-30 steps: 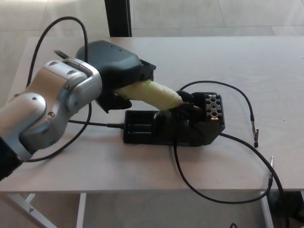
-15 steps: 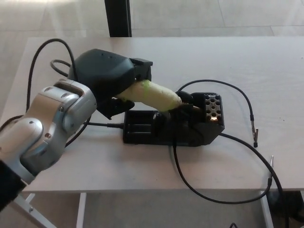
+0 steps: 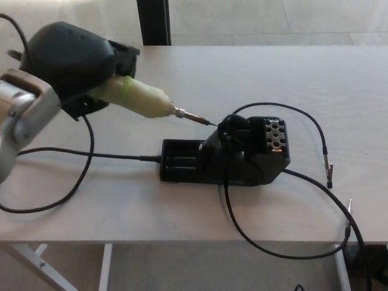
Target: Use the left hand of the robot to grab the soldering gun kept on the middle of the table and pull it out of its base and keep it on the left side of the base
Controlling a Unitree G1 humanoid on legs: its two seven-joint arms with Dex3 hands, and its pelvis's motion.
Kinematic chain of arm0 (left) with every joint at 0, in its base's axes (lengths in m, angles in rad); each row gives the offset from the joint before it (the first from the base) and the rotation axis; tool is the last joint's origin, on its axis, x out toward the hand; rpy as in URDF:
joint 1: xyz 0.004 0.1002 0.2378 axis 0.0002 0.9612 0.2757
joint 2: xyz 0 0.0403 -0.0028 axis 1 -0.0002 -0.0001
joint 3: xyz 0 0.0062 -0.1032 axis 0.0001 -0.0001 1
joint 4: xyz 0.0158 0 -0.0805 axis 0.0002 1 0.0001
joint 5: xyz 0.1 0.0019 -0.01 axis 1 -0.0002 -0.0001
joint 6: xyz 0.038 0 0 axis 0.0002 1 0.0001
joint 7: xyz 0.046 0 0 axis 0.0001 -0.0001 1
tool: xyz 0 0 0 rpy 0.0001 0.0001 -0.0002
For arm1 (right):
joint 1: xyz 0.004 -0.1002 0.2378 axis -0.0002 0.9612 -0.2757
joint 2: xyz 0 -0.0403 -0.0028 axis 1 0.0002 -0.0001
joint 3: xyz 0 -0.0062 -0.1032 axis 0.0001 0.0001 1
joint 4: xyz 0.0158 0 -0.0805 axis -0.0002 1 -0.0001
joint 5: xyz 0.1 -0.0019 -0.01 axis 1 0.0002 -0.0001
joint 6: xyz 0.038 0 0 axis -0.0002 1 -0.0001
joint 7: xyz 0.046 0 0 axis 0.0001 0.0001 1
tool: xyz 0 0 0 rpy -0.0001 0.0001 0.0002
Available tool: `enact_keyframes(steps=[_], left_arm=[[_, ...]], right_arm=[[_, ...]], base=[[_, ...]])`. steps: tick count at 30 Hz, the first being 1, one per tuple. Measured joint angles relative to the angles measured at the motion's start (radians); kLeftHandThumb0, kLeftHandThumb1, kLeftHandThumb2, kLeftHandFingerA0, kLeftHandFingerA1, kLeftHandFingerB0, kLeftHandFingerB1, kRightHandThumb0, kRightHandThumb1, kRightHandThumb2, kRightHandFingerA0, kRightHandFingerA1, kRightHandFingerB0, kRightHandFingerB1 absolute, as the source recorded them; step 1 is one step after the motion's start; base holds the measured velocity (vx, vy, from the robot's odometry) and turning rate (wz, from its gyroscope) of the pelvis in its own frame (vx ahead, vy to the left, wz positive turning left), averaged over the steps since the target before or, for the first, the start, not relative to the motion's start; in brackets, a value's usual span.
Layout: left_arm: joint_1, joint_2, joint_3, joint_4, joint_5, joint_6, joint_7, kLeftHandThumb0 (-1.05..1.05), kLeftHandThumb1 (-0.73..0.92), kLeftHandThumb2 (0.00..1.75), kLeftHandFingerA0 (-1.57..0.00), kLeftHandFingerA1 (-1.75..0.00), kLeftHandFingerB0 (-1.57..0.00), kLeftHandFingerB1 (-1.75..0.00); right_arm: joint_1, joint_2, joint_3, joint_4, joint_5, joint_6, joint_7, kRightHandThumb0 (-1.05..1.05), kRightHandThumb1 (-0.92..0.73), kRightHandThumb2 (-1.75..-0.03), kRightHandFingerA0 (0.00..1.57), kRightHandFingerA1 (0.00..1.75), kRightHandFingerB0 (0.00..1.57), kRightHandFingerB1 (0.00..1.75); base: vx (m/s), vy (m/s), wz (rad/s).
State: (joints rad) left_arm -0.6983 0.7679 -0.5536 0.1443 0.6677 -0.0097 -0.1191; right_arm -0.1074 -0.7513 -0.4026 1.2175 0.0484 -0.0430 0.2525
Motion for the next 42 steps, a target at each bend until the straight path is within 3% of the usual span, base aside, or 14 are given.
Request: enact_keyframes(steps=[1,2,3,11,12,13,19,20,21,22,36,38,41,42], left_arm=[[-0.011,0.021,0.003,0.005,0.004,-0.012,0.000,-0.25,0.50,0.76,-0.99,-1.75,-0.85,-1.00],[-0.021,0.039,0.006,0.010,0.008,-0.024,0.000,-0.30,0.38,0.90,-1.24,-1.38,-0.92,-1.12],[-0.030,0.057,0.009,0.013,0.013,-0.035,0.000,-0.21,0.46,0.78,-0.96,-1.75,-0.79,-1.37],[-0.042,0.167,0.046,0.015,0.037,-0.131,0.003,-0.23,0.54,0.89,-0.96,-1.75,-0.80,-1.35],[-0.034,0.175,0.056,0.012,0.038,-0.143,0.005,-0.31,0.48,1.02,-1.23,-1.38,-0.94,-1.18],[-0.019,0.182,0.071,0.006,0.038,-0.157,0.010,-0.19,0.52,0.92,-1.18,-1.70,-0.74,-1.38],[0.163,0.163,0.139,-0.073,0.039,-0.188,0.024,-0.19,0.59,0.83,-0.91,-1.74,-0.77,-1.42],[0.198,0.148,0.147,-0.085,0.039,-0.190,0.024,-0.19,0.59,0.83,-0.91,-1.74,-0.77,-1.42],[0.215,0.134,0.152,-0.090,0.038,-0.189,0.024,-0.22,0.48,1.02,-1.20,-1.36,-0.95,-1.19],[0.256,0.101,0.160,-0.099,0.036,-0.188,0.024,-0.14,0.61,0.95,-1.01,-1.74,-0.71,-1.44],[0.503,-0.254,0.167,0.033,0.065,-0.073,0.067,-0.23,0.61,0.88,-0.88,-1.75,-0.72,-1.46],[0.504,-0.276,0.166,0.062,0.073,-0.069,0.094,-0.26,0.74,0.81,-0.91,-1.74,-0.76,-1.08],[0.504,-0.309,0.170,0.118,0.076,-0.063,0.128,-0.22,0.66,0.84,-0.91,-1.69,-0.73,-1.01],[0.500,-0.319,0.171,0.138,0.075,-0.063,0.141,-0.19,0.64,0.91,-0.91,-1.75,-0.71,-1.32]], right_arm=[[-0.002,0.000,0.000,0.000,0.000,0.000,0.000,-1.05,-0.32,-1.26,0.65,0.58,0.46,0.43],[-0.003,0.000,0.000,0.000,0.000,0.000,0.000,-1.05,-0.35,-1.21,0.63,0.58,0.45,0.43],[-0.004,0.000,0.000,0.000,-0.001,0.000,0.000,-1.05,-0.33,-1.25,0.65,0.58,0.46,0.43],[-0.005,-0.001,0.000,0.003,-0.001,-0.001,0.000,-1.05,-0.35,-1.19,0.64,0.59,0.45,0.43],[-0.005,-0.001,0.000,0.003,-0.001,-0.001,0.000,-1.05,-0.35,-1.19,0.66,0.60,0.46,0.43],[-0.005,-0.003,0.000,0.004,-0.001,-0.002,0.000,-1.05,-0.35,-1.18,0.64,0.59,0.46,0.43],[-0.006,-0.026,0.001,0.013,0.000,-0.010,-0.002,-1.05,-0.33,-1.22,0.67,0.60,0.47,0.43],[-0.005,-0.028,0.001,0.014,0.000,-0.011,-0.003,-1.05,-0.33,-1.22,0.67,0.60,0.47,0.43],[-0.005,-0.029,0.001,0.014,0.000,-0.012,-0.004,-1.05,-0.30,-1.25,0.66,0.61,0.46,0.44],[-0.005,-0.029,0.001,0.014,0.000,-0.014,-0.006,-1.05,-0.32,-1.23,0.63,0.59,0.45,0.44],[-0.002,-0.029,0.003,0.016,0.004,-0.023,-0.014,-1.05,-0.32,-1.22,0.68,0.60,0.47,0.43],[-0.004,-0.029,0.003,0.015,0.005,-0.024,-0.014,-1.05,-0.30,-1.24,0.67,0.59,0.47,0.43],[-0.004,-0.029,0.003,0.015,0.007,-0.025,-0.015,-1.05,-0.30,-1.24,0.66,0.60,0.47,0.43],[-0.004,-0.029,0.003,0.015,0.007,-0.025,-0.015,-1.05,-0.33,-1.21,0.65,0.59,0.46,0.43]], base=[[0.00,0.000,0.00],[0.00,0.000,0.00],[0.00,0.000,0.00],[0.00,0.000,0.00],[0.00,0.000,0.00],[0.00,0.000,0.00],[0.00,0.000,0.00],[0.00,0.000,0.00],[0.00,0.000,0.00],[0.00,0.000,0.00],[0.00,0.000,0.00],[0.00,0.000,0.00],[0.00,0.000,0.00],[0.00,0.000,0.00]])
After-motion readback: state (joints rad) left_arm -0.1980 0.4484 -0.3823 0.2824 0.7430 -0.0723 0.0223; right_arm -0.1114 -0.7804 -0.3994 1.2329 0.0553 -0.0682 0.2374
